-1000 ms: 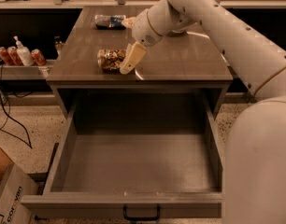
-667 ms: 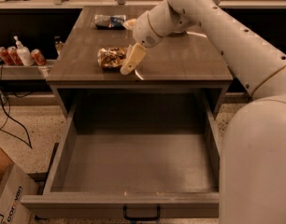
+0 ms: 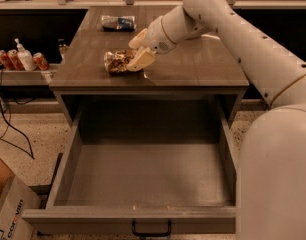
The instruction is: Place orange can into top drawer
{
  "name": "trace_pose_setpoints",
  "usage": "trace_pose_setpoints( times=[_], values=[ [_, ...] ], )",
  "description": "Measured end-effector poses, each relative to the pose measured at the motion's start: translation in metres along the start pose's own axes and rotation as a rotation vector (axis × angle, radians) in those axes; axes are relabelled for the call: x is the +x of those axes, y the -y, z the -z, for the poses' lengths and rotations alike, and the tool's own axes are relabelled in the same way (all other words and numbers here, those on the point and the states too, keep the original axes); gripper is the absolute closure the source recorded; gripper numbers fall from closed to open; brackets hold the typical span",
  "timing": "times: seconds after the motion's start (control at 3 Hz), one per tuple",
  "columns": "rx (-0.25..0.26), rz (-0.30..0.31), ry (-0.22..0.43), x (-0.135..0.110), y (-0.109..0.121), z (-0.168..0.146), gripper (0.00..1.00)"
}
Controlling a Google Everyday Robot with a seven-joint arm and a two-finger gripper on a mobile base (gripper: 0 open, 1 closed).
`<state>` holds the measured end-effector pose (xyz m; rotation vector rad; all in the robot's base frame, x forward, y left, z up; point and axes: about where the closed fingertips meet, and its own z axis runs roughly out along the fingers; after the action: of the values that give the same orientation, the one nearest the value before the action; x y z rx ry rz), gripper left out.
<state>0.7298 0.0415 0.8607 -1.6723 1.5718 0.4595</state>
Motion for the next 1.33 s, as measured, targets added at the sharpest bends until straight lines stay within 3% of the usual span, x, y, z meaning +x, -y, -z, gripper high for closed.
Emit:
trace_pose_setpoints(
  times=[0.67, 1.33],
  values=[
    [-0.001, -0.007, 0.015, 0.000, -0.006, 0.000, 0.97],
    [-0.002, 0.124, 0.060, -0.055, -0.031, 0.035, 1.00]
  ],
)
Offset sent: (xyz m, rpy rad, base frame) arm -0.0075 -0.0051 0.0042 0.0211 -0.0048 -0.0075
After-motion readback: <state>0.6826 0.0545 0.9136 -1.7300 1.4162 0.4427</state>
